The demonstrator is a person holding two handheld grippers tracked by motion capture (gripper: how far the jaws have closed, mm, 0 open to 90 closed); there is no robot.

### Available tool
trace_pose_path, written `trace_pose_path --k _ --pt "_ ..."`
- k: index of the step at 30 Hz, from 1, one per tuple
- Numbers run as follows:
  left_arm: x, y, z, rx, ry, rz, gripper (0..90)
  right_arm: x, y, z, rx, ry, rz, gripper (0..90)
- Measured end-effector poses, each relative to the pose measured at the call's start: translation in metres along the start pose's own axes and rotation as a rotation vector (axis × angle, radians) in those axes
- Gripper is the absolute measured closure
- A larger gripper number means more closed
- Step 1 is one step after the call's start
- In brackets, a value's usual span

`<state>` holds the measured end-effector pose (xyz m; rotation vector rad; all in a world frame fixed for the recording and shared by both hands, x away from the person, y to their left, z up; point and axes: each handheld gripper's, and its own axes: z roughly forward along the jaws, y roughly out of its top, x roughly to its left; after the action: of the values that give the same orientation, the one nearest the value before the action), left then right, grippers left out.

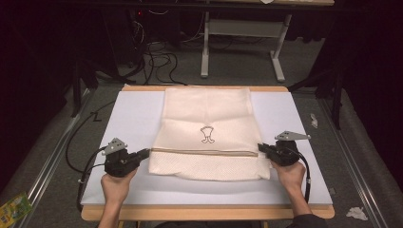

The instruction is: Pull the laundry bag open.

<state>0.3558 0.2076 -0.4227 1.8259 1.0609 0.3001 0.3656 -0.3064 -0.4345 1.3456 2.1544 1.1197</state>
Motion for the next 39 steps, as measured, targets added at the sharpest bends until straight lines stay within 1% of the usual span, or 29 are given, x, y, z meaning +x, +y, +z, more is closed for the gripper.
trace_pose_path --k 3,7,11,12,14,19,22,25,28,31,35,36,39 --pt "0.000 -0.001 -0.002 0.003 -0.005 -0.006 87.1 0.002 -0.001 0.000 0.007 0.009 -0.005 88.5" --pt "-0.003 -0.002 -0.002 0.002 -0.009 0.002 87.0 0.002 -0.002 0.001 0.015 0.007 -0.007 88.1" --pt "-0.004 -0.004 -0.002 0.012 -0.010 0.008 87.0 0.001 -0.007 0.003 0.023 0.010 -0.001 87.7" --pt "-0.004 -0.004 -0.002 0.014 -0.011 0.011 86.9 0.001 -0.008 0.003 0.032 0.009 -0.001 87.7" --pt "-0.004 -0.004 -0.003 0.018 -0.013 0.015 86.9 0.001 -0.010 0.005 0.028 0.011 0.002 87.6" --pt "-0.006 -0.007 -0.002 0.029 -0.006 0.023 86.8 0.001 -0.012 0.007 0.035 0.009 -0.008 87.0" --pt "-0.007 -0.008 -0.001 0.039 -0.004 0.024 86.8 0.001 -0.014 0.008 0.045 0.009 -0.002 86.5" --pt "-0.007 -0.008 -0.001 0.045 -0.003 0.028 86.8 0.001 -0.016 0.008 0.042 0.008 -0.007 86.3" --pt "-0.008 -0.009 0.000 0.053 0.000 0.029 86.7 0.001 -0.018 0.009 0.045 0.011 0.001 86.0" --pt "-0.010 -0.010 0.001 0.059 0.006 0.038 86.7 0.001 -0.019 0.010 0.052 0.007 -0.005 85.6" --pt "-0.010 -0.012 0.003 0.080 0.012 0.042 86.6 0.000 -0.021 0.010 0.058 0.006 -0.008 84.9" --pt "-0.011 -0.012 0.004 0.087 0.016 0.046 86.5 0.001 -0.021 0.011 0.062 0.005 -0.002 84.7" --pt "-0.010 -0.013 0.006 0.102 0.023 0.054 86.5 0.001 -0.022 0.012 0.065 0.001 -0.012 84.3"
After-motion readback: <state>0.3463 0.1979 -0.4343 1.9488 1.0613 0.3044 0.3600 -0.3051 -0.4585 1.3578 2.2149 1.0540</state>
